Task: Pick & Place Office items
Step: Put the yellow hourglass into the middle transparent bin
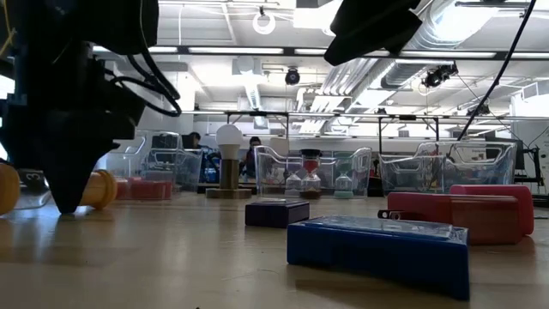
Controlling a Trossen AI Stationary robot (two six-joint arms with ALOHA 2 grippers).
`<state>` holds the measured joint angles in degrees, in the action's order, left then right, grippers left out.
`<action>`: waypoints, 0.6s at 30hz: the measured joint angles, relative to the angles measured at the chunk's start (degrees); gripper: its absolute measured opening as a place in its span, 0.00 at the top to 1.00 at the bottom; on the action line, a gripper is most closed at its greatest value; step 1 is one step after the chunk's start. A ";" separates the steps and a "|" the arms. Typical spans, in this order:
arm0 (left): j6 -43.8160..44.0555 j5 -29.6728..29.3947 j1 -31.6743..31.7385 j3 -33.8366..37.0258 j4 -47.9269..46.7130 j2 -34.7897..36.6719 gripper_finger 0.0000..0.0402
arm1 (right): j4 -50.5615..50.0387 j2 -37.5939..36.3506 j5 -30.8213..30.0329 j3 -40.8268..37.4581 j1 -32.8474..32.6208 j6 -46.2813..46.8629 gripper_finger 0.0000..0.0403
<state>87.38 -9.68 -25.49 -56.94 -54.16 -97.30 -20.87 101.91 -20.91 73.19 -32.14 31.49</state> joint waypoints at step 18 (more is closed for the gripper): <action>-7.62 -5.05 0.71 1.06 1.87 -0.01 0.68 | 0.11 0.00 0.02 0.00 0.00 -0.21 0.61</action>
<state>79.76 -14.73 -24.79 -55.88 -52.29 -97.31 -20.75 101.91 -20.88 73.19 -32.14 31.29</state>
